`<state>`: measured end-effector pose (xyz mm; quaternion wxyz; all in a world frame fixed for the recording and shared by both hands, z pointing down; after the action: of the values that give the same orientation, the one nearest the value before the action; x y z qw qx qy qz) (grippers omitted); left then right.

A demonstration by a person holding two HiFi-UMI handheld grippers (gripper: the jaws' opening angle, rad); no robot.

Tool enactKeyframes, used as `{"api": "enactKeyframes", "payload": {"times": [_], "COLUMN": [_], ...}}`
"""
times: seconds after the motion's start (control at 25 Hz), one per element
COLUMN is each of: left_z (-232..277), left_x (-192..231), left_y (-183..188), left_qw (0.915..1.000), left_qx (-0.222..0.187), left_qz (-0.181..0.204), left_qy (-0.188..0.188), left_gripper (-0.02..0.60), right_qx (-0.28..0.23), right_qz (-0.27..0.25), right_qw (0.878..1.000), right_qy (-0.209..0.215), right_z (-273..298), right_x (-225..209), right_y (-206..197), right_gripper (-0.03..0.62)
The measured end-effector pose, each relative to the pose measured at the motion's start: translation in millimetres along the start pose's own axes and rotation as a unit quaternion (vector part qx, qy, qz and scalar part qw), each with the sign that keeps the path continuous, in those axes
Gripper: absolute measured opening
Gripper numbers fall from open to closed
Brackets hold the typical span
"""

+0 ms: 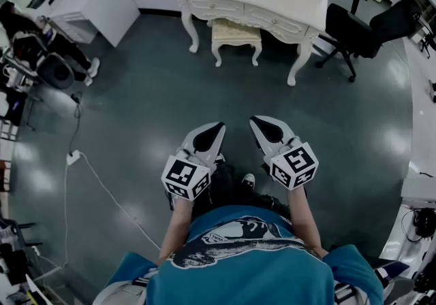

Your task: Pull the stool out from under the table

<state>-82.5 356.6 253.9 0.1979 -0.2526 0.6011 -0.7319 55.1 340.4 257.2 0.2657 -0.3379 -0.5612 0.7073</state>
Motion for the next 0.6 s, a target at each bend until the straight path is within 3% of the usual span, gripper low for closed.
{"api": "enactKeyframes", "payload": {"times": [0.6], "left_z": [4], "left_x": [-13], "left_y": [-3], "left_qw": [1.0], "left_qx": [0.001], "left_qz": [0.005], "left_qy": [0.002], "left_gripper": [0.014], "right_qx": [-0.015], "right_qz": [0.004], "right_qw": [1.0], "right_qy": [0.004], "right_z": [-11], "right_x": [-6], "right_y": [1], "right_gripper": [0.003]}}
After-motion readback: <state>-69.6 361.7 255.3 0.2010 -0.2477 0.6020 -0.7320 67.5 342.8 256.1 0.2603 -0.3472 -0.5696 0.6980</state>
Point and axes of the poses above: the fingertips, and each gripper's own axes: z forward along the fingers, x to its left, y out of its top, the point moved 5 cm from there along -z, backward along the fingers, and after that the axes turned 5 degrees about y, right-handed, at the moved point
